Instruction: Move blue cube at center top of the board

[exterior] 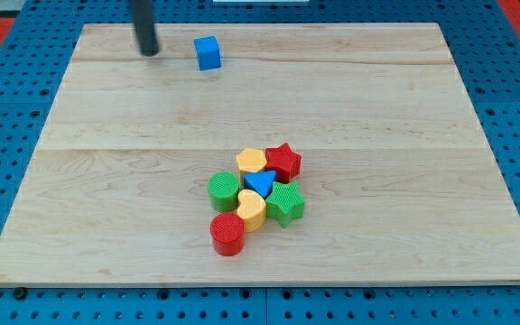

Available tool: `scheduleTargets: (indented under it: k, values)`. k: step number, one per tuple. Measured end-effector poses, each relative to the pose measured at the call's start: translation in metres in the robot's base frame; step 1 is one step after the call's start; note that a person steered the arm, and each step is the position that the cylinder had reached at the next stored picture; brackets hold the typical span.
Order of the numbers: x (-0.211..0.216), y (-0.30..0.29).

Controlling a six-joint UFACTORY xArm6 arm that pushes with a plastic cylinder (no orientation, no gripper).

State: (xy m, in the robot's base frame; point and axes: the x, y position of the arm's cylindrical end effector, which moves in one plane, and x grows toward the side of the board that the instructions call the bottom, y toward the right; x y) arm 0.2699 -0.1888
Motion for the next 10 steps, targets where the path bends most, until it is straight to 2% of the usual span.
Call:
scheduleTargets:
  k: [1, 3, 4, 5, 6, 7, 8, 9, 10]
  values:
    - [0.005, 0.043]
    - [-0.043, 0.189]
    - [-0.013, 0.151]
    - [0.037, 0.148]
    - [0.005, 0.247]
    - [-0.064, 0.318]
    - [-0.038, 0.258]
    - [0.0, 0.235]
    - [-0.027, 0.223]
